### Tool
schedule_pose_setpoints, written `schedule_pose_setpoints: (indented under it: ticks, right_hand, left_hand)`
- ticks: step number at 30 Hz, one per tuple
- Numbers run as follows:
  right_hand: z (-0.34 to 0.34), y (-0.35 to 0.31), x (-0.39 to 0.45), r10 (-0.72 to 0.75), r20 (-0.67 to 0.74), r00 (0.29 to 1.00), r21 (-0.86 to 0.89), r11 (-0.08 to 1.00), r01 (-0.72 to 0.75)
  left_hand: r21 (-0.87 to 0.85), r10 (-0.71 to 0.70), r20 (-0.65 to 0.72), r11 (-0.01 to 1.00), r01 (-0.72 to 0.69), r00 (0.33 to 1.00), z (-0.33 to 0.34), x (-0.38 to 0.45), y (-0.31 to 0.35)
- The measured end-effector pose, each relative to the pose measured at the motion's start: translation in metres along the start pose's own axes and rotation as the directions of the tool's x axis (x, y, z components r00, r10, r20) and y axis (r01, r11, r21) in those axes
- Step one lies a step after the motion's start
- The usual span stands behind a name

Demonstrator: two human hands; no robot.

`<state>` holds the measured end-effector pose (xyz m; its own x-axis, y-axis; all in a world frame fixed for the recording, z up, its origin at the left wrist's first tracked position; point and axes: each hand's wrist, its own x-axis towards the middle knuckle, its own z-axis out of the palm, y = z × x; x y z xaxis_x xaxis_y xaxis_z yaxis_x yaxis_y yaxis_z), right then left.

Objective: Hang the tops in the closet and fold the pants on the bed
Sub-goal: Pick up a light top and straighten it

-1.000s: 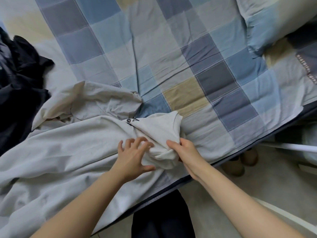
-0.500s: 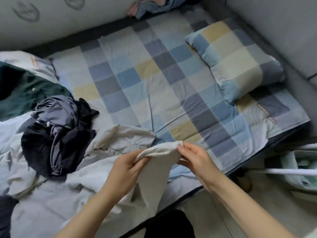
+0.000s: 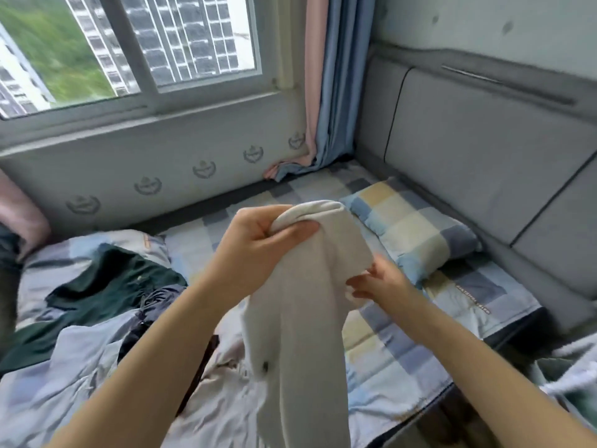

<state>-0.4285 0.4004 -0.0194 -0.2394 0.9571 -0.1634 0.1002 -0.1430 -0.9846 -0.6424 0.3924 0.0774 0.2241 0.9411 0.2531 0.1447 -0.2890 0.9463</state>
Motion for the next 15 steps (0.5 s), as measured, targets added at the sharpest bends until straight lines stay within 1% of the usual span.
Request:
schedule_pose_setpoints:
  ticks: [1, 3, 4, 5, 6, 7, 8, 9, 10, 11, 12, 13, 15]
  right_hand:
    - [-0.008, -0.018, -0.002, -0.035, 0.015, 0.999, -0.107, 0.994, 0.037]
    - [-0.018, -0.046, -0.010, -0.018, 0.072, 0.997, -0.322, 0.946, 0.040]
    - [-0.021, -0.055, -0.015, -0.008, 0.097, 0.995, -0.368, 0.929, 0.043]
    - [-0.025, -0.064, -0.019, -0.002, 0.096, 0.995, -0.363, 0.931, 0.037]
    - [-0.032, -0.077, -0.025, -0.003, 0.065, 0.998, -0.295, 0.955, 0.022]
    - [-0.039, -0.090, -0.030, 0.024, 0.022, 0.999, -0.149, 0.989, -0.020]
    - [-0.048, -0.105, -0.036, 0.068, 0.007, 0.998, 0.042, 0.997, -0.068]
    - [-0.058, -0.120, -0.039, 0.114, 0.047, 0.992, 0.222, 0.967, -0.122]
    - [-0.066, -0.136, -0.040, 0.156, 0.112, 0.981, 0.336, 0.923, -0.185]
    - [-0.072, -0.151, -0.046, 0.194, 0.161, 0.968, 0.360, 0.902, -0.240]
    - [-0.073, -0.164, -0.048, 0.230, 0.196, 0.953, 0.328, 0.901, -0.285]
    - [-0.074, -0.176, -0.051, 0.262, 0.193, 0.946, 0.284, 0.907, -0.309]
    - [-0.070, -0.197, -0.058, 0.292, 0.072, 0.954, 0.220, 0.928, -0.300]
  left_hand:
    - [-0.022, 0.025, 0.003, 0.999, -0.025, 1.000, -0.001, 0.005, 0.017]
    - [-0.067, 0.053, 0.001, 0.996, -0.052, 0.999, 0.000, 0.011, 0.041]
    - [-0.079, 0.058, -0.010, 0.995, -0.059, 0.998, 0.000, 0.015, 0.051]
    - [-0.083, 0.064, -0.025, 0.994, -0.066, 0.998, 0.001, 0.018, 0.059]
    - [-0.084, 0.071, -0.035, 0.994, -0.074, 0.997, 0.002, 0.022, 0.068]
    - [-0.077, 0.076, -0.043, 0.994, -0.079, 0.996, 0.004, 0.025, 0.073]
    - [-0.074, 0.076, -0.053, 0.994, -0.080, 0.996, 0.006, 0.027, 0.080]
    - [-0.065, 0.081, -0.060, 0.994, -0.085, 0.995, 0.010, 0.029, 0.085]
    - [-0.055, 0.086, -0.059, 0.995, -0.089, 0.995, 0.014, 0.029, 0.089]
    - [-0.031, 0.101, -0.035, 0.994, -0.102, 0.994, 0.021, 0.030, 0.092]
    - [0.008, 0.117, -0.006, 0.993, -0.117, 0.993, 0.028, 0.029, 0.094]
    - [0.063, 0.148, 0.038, 0.987, -0.150, 0.988, 0.038, 0.028, 0.095]
    - [0.140, 0.178, 0.121, 0.971, -0.194, 0.977, 0.059, 0.024, 0.095]
